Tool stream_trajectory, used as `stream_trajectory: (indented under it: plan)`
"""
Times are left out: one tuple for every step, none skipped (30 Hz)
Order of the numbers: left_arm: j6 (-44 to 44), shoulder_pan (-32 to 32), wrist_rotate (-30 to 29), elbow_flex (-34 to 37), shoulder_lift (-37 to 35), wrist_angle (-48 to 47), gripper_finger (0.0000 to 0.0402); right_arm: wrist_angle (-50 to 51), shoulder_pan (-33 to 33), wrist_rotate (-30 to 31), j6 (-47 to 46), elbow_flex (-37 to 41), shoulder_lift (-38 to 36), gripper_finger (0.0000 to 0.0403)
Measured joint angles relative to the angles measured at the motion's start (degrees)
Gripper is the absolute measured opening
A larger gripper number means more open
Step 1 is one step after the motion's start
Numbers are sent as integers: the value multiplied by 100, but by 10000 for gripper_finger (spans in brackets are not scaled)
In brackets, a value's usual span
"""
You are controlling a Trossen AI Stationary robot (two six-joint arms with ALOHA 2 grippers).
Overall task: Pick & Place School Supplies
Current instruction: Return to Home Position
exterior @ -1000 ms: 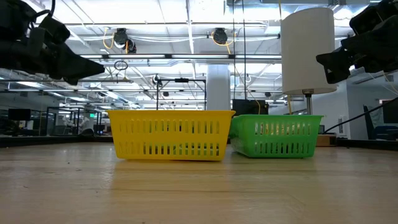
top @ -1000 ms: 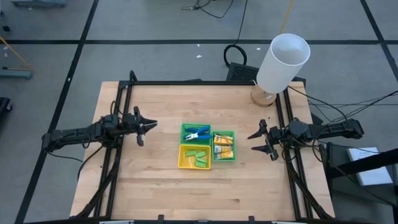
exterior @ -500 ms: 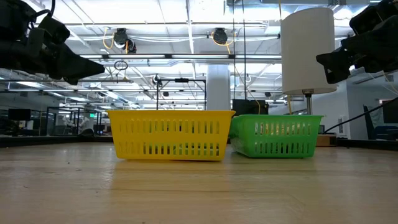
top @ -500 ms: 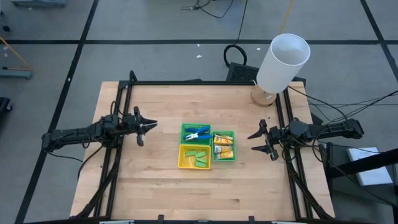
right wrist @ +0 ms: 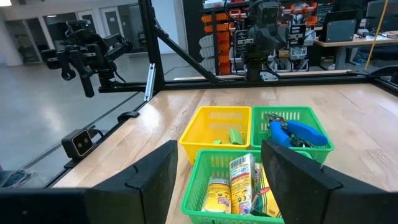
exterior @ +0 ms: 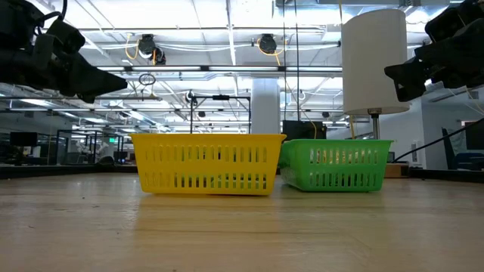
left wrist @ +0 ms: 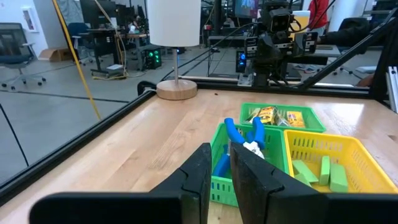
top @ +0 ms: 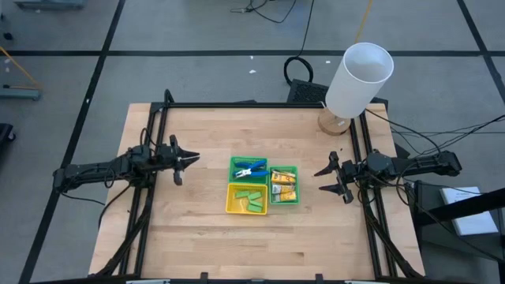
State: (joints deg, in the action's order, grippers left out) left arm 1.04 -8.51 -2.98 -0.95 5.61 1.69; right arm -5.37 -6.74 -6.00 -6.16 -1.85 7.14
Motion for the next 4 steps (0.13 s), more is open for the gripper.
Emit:
stream_trajectory:
  plan:
    - [0, 0, 0, 0, 0, 0, 63, 0, 1, -1, 0, 1, 0, 226]
    - [0, -2, 0, 0, 0, 0, 63, 0, 0, 0, 0, 0, 0, 226]
    - [0, -2, 0, 0, 0, 0, 63, -1, 1, -1, -1, 1, 1, 226]
    - [0, -2, 0, 0, 0, 0, 63, 0, 1, 0, 0, 2, 0, 226]
